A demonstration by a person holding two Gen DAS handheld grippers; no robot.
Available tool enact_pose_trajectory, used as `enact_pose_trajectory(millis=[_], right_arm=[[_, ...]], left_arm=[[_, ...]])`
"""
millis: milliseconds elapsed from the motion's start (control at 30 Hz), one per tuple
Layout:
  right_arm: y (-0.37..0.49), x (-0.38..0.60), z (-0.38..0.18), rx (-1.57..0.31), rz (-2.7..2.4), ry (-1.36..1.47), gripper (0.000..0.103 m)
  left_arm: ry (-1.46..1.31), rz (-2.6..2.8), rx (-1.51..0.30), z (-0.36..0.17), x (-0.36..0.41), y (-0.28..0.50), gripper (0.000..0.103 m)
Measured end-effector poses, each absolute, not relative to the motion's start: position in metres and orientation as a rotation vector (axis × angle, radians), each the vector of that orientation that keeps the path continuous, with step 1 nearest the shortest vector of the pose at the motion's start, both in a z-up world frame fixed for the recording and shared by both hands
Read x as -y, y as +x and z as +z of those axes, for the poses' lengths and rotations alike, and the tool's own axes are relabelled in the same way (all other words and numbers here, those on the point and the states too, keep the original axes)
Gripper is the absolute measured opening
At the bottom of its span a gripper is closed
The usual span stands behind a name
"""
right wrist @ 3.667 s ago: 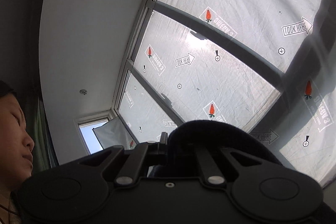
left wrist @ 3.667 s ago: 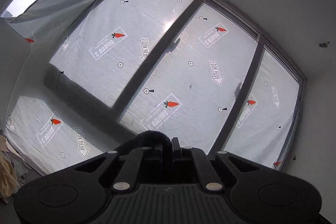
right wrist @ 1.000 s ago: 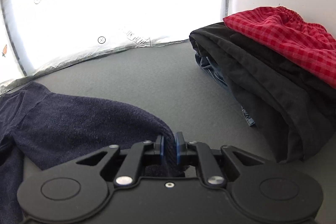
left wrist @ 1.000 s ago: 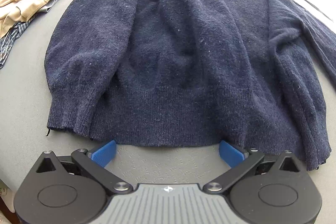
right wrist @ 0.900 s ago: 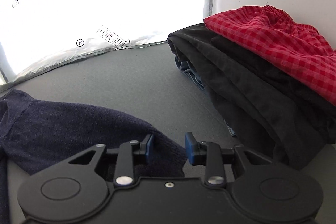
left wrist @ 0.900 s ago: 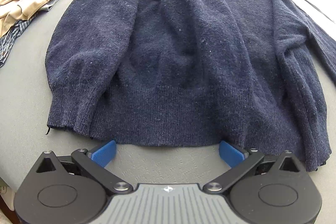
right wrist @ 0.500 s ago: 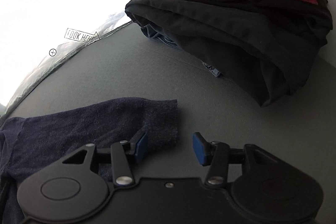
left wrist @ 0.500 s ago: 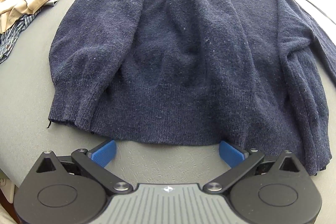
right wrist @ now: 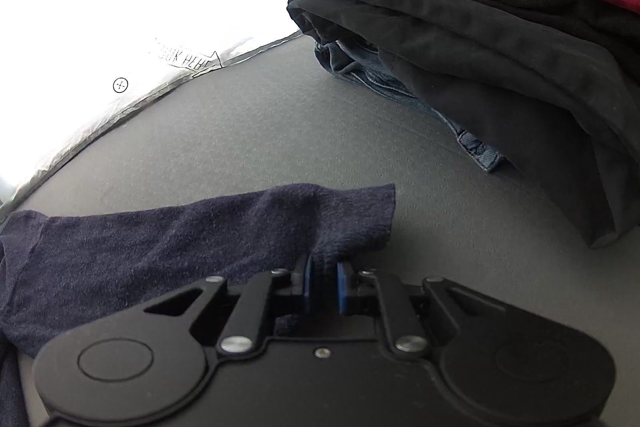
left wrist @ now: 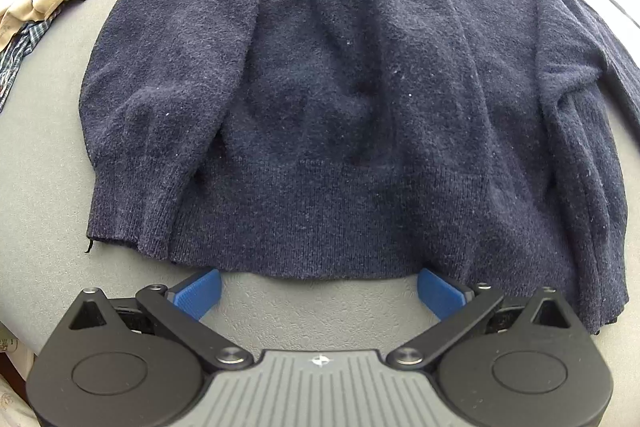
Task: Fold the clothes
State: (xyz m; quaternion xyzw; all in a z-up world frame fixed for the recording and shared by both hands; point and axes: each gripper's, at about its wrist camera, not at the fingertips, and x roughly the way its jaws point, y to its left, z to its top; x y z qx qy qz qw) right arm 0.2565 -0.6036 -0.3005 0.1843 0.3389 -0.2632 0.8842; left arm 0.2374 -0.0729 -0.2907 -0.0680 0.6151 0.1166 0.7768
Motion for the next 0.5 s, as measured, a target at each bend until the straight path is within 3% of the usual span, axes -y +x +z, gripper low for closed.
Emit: enact_pose_trajectory(millis=[133, 233, 267, 367, 500], right_arm=[[0.274, 0.644, -0.293, -0.706, -0.628, 0.408, 0.013], [0.286, 0.648, -0.299, -0.782, -0.666, 0.412, 0.021], [0.287, 0.642, -0.298, -0.804, -0.67, 0.388, 0.026], [0.273, 0.612, -0.291, -0.793, -0.686, 0.284, 0.053], [0.247, 0.569, -0.29, -0.82, -0.615, 0.289, 0.053]], left_arm=[[-0.145, 0.248, -1.323, -0.29, 0.073, 0.236, 0.103], [-0.146, 0.248, -1.315, -0.29, 0.072, 0.235, 0.103], [-0.146, 0.249, -1.309, -0.29, 0.072, 0.234, 0.103], [-0.143, 0.25, -1.284, -0.29, 0.072, 0.23, 0.103], [-0.134, 0.244, -1.258, -0.293, 0.069, 0.226, 0.103]])
